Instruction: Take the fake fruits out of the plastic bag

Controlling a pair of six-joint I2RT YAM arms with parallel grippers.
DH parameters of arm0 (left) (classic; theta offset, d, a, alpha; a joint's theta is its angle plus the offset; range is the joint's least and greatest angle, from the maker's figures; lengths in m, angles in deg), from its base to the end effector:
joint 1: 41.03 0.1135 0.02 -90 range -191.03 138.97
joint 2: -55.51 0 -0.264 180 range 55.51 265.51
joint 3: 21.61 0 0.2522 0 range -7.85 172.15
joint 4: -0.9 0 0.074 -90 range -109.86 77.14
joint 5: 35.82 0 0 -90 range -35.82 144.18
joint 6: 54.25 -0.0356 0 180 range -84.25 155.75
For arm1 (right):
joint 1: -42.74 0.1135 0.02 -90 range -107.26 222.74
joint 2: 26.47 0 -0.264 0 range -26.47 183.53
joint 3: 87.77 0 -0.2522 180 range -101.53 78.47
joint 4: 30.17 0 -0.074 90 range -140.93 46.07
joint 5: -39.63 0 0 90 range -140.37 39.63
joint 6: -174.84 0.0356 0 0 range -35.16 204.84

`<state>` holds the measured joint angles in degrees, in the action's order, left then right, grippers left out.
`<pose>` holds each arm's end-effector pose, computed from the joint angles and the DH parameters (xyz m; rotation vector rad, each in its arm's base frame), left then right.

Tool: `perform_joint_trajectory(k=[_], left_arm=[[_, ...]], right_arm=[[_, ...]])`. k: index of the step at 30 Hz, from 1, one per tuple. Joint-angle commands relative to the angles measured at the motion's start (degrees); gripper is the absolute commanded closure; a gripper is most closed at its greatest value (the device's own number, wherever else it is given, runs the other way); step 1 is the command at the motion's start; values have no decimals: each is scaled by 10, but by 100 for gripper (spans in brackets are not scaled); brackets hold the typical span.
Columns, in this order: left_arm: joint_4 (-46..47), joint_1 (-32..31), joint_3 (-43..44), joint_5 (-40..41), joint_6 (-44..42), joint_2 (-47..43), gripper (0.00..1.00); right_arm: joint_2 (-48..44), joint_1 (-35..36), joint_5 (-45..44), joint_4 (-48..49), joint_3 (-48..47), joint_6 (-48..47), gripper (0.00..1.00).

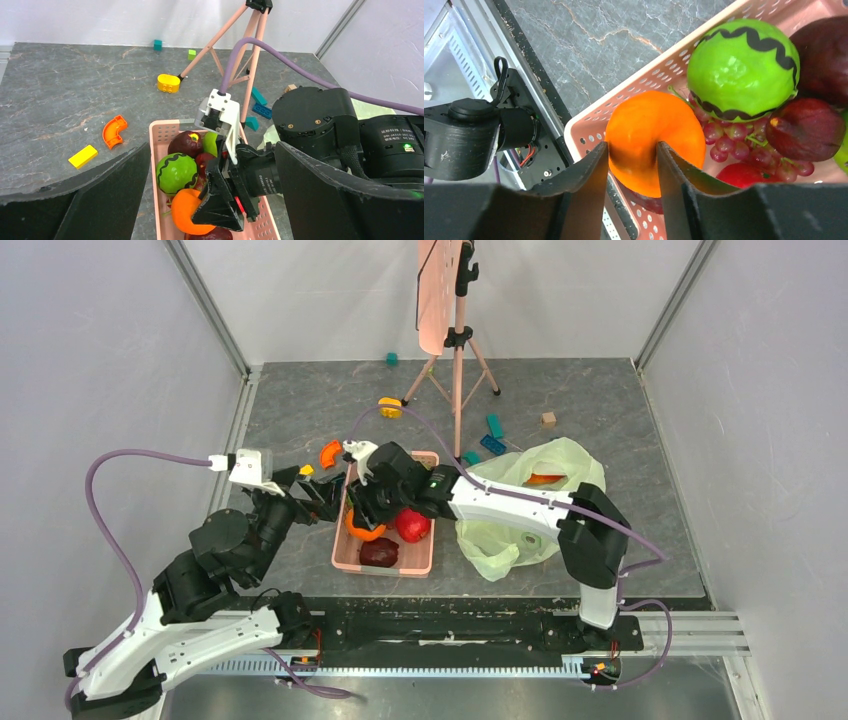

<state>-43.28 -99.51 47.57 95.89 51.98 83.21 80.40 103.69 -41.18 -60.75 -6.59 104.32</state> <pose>0.0597 -0.0521 0.3985 0.0326 1.6218 -0.4208 0.2046 0.3801 0.2627 -0.9382 2.2159 0.8942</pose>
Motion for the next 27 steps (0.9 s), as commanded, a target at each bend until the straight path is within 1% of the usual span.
perform_joint_trajectory(k=[1, 2, 5, 7, 11, 13, 17, 20, 24, 27], left_arm=[[9, 2, -6, 10, -24, -1, 0], [10, 2, -7, 10, -25, 0, 0], [12, 2, -9, 11, -25, 2, 0], [13, 2, -9, 9, -25, 4, 0], [18, 3, -10, 8, -26, 10, 0], [20, 2, -12, 4, -26, 16, 0], [31, 2, -17, -9, -24, 29, 0], [42, 2, -18, -21, -24, 44, 0], [59, 2, -19, -37, -25, 64, 0], [74, 2, -20, -52, -24, 80, 0]], right_arm=[[18, 6, 8, 0, -47, -6, 51], [17, 6, 6, -2, -48, -7, 45], [4, 7, -7, -5, -43, -13, 32], [-14, 6, -30, -6, -34, -16, 28], [-69, 4, -95, -11, -2, -20, 27], [-111, -2, -144, -15, 25, -16, 28], [-219, -36, -205, -19, 114, -4, 31], [-307, -90, -227, -27, 193, 15, 33], [-419, -192, -220, -50, 289, 22, 34], [-452, -252, -205, -77, 326, 4, 34]])
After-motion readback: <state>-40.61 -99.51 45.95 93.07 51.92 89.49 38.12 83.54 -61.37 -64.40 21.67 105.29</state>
